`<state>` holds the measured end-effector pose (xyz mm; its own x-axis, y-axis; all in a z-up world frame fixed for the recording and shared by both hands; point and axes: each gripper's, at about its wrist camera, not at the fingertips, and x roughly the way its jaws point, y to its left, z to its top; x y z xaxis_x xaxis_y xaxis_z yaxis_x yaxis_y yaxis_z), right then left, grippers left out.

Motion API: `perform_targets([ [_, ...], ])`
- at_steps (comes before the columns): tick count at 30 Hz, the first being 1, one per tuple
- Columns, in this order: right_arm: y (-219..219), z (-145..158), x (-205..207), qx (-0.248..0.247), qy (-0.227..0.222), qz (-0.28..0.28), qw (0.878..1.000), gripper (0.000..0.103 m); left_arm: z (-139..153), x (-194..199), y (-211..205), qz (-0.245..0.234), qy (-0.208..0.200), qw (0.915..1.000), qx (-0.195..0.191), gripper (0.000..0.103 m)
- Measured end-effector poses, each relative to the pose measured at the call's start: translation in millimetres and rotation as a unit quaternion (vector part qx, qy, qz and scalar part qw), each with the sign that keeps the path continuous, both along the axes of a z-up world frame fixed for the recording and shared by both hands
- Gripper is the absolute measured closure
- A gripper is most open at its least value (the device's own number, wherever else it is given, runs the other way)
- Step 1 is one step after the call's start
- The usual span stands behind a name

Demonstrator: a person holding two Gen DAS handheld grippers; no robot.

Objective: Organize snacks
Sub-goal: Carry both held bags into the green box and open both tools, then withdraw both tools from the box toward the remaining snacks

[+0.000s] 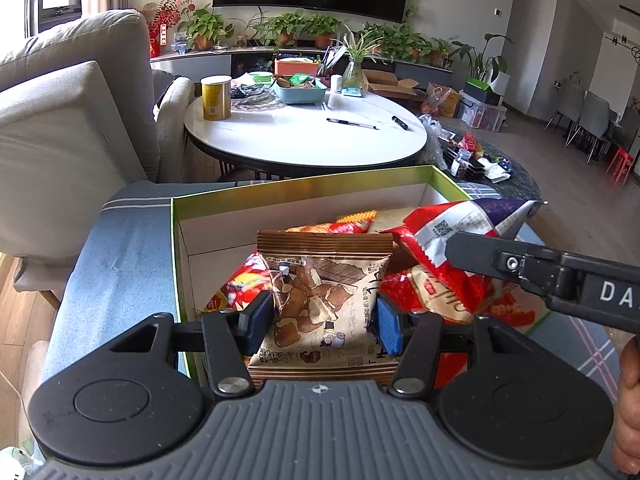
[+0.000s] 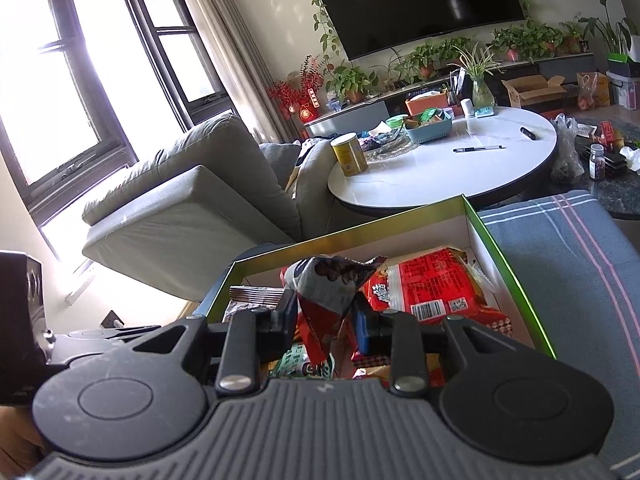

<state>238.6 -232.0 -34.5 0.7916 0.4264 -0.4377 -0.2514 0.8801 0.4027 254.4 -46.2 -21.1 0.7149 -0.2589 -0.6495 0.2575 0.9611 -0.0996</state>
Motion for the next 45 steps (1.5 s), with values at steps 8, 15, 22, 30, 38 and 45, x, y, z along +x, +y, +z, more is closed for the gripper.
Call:
perform_targets([
  [8, 11, -6, 15, -0.008, 0.015, 0.011, 1.000, 0.070, -17, 22, 3, 0.026, 0.012, 0.9986, 0.045, 0.050],
  [15, 20, -12, 19, -0.019, 0.027, 0.019, 0.999, 0.070, -18, 33, 9, 0.038, 0.012, 0.9986, 0.035, 0.051],
  [22, 19, -4, 13, -0.017, 0.017, 0.005, 1.000, 0.069, -6, 20, 18, 0.040, 0.002, 0.9992, 0.010, 0.044],
  [30, 20, 13, -4, -0.018, -0.016, -0.012, 1.000, 0.045, 16, -10, 27, 0.040, -0.029, 0.9988, 0.002, 0.038],
  [38, 14, 16, -33, -0.019, -0.016, -0.008, 1.000, 0.045, 13, -55, 44, 0.036, -0.023, 0.9990, -0.013, 0.038],
  [45, 4, 6, -62, -0.016, 0.001, -0.025, 1.000, 0.044, -6, -94, 41, -0.026, -0.010, 0.9996, -0.006, 0.035],
])
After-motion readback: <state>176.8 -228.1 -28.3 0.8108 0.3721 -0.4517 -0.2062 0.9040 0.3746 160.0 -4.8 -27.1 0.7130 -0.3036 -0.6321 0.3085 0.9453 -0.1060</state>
